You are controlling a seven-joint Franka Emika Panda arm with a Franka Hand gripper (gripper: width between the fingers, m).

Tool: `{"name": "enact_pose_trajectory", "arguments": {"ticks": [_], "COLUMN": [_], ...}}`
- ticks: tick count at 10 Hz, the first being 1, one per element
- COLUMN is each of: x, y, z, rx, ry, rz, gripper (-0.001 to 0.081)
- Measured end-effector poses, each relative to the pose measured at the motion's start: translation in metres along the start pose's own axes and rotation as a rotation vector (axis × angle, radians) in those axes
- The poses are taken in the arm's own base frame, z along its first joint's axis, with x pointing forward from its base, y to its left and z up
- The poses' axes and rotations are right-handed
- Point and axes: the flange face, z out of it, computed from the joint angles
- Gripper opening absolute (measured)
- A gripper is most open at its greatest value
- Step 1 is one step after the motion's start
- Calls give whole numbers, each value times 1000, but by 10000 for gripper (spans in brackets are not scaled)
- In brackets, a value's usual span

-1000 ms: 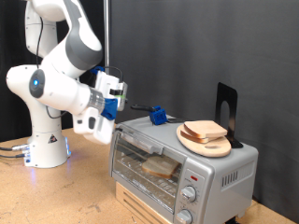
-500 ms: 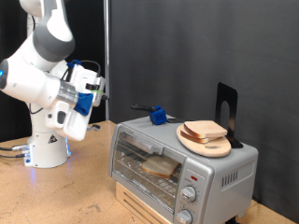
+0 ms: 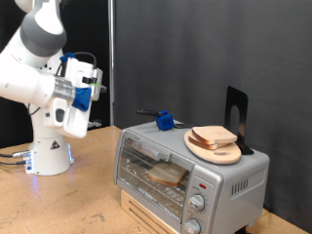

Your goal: Make a piece of toast with the oven

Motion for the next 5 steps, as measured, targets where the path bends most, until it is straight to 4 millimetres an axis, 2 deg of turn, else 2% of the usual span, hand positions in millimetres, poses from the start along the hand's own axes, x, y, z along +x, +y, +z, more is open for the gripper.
{"name": "enact_pose_trajectory", "arguments": {"ticks": [3,4,5], "x": [40,50,48], "y": [-10,-10,-9], "z": [-21,-22,-21], "rx": [37,46,41], "ry": [177,207,189], "rz": [43,52,51], "gripper": [808,808,808]}}
